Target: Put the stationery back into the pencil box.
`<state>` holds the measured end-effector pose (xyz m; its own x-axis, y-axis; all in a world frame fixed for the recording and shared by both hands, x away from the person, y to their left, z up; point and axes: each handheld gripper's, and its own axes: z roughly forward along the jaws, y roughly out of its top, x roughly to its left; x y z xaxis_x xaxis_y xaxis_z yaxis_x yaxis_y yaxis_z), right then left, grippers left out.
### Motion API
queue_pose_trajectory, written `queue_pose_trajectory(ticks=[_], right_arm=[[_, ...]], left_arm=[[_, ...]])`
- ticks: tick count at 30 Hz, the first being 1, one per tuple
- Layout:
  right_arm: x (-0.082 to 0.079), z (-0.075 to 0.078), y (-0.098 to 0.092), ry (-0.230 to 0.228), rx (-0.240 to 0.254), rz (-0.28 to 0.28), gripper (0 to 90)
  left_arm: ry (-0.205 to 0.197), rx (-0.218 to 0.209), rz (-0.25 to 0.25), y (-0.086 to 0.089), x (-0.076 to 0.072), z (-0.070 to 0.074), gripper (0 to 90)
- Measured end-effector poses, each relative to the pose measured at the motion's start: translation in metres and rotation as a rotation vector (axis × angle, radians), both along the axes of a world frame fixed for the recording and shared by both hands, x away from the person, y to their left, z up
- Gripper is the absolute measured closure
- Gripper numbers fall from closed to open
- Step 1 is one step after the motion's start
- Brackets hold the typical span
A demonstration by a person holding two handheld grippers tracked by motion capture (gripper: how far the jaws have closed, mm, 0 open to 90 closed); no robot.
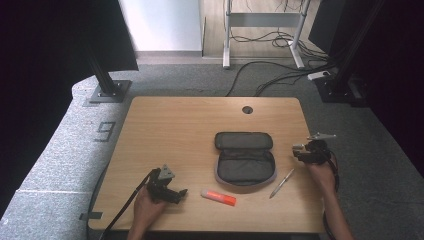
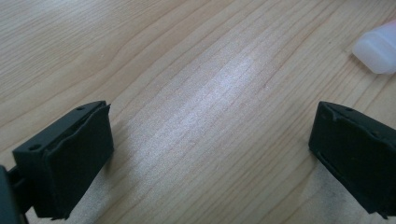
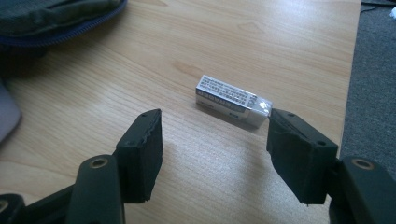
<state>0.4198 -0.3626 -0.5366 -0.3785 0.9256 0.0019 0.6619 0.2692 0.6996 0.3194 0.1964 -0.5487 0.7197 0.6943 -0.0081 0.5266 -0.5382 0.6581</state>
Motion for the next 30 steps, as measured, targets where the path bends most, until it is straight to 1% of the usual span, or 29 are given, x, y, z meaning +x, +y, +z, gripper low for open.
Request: queue_pose_trajectory(ticks=[6, 7, 16, 20, 26, 30], right_arm=[[0.006, -0.008, -0.003, 0.016, 0.007, -0.003, 34.0], [0.007, -0.009, -0.004, 0.012, 0.013, -0.003, 33.3], [0.015, -0.01, -0.007, 0.002, 0.019, -0.011, 33.2], [0.02, -0.01, -0.008, 0.004, 0.015, -0.01, 33.4], [0.027, -0.009, -0.006, 0.005, 0.015, -0.004, 37.8], [0.028, -0.008, -0.003, 0.006, 0.013, 0.015, 44.4]], left_arm=[[0.0, 0.0, 0.0, 0.0, 0.0, 0.0, 0.0], [0.0, 0.0, 0.0, 0.0, 0.0, 0.0, 0.0], [0.0, 0.0, 0.0, 0.0, 0.0, 0.0, 0.0], [0.0, 0.0, 0.0, 0.0, 0.0, 0.0, 0.0], [0.0, -0.001, 0.001, 0.0, 0.0, 0.0, 0.0], [0.0, -0.001, 0.001, 0.0, 0.0, 0.0, 0.0]])
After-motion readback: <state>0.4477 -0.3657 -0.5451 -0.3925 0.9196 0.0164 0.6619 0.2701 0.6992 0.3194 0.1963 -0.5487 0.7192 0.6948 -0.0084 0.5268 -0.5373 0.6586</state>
